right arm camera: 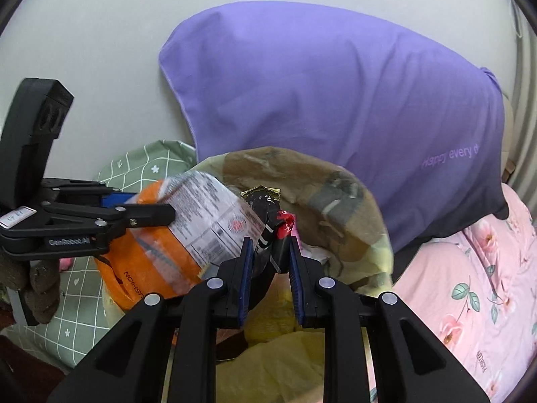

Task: Collect trash
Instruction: 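Release the orange bag and black wrapper into the yellow trash bag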

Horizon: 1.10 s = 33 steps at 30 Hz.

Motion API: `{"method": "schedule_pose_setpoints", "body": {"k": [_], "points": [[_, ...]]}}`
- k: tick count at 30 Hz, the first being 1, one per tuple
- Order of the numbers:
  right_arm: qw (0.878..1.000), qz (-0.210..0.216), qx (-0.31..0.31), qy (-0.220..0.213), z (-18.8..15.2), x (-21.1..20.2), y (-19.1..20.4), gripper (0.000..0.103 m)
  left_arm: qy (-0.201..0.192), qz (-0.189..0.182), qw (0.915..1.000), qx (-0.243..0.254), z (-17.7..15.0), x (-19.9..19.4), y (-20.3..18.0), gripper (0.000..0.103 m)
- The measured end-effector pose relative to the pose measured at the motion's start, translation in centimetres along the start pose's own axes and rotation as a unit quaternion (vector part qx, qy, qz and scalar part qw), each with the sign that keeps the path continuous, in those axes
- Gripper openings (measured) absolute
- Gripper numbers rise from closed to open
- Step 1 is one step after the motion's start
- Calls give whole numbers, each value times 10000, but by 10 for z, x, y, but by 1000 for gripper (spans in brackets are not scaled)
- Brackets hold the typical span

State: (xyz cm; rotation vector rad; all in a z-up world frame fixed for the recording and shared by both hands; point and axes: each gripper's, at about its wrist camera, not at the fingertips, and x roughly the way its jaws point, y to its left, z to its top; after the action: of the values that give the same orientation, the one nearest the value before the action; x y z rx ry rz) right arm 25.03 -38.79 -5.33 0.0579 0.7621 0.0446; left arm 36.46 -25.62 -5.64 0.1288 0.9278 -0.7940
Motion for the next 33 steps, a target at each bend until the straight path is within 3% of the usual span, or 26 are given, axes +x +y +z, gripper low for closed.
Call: {"method": "schedule_pose_setpoints", "body": {"k": [10,15,23,26,28,33], "points": [[9998,-175,135,-16,-9,-10,-16,21,78,-216,9997,-95,6,20,0,28],[9997,-187,117,-71,-7,-12,-12,21,-65,-625,9972,-403,3,6,10,32],[9997,-156,32,-162,-3,-12,1,22,-571,-1017,9878,-1029,-1,-30,33,64],[9999,-124,23,-99,-1,-10,6,26,-921,-853,9858,-1111,-7,-53,42,72],[9998,-117,33,-124,-1,-12,7,40,-1094,-726,9843,-1180,-14,-65,47,73],[9992,-190,172,-293,2,-22,8,42,-1294,-221,9816,-1388,-41,-91,67,73]]}}
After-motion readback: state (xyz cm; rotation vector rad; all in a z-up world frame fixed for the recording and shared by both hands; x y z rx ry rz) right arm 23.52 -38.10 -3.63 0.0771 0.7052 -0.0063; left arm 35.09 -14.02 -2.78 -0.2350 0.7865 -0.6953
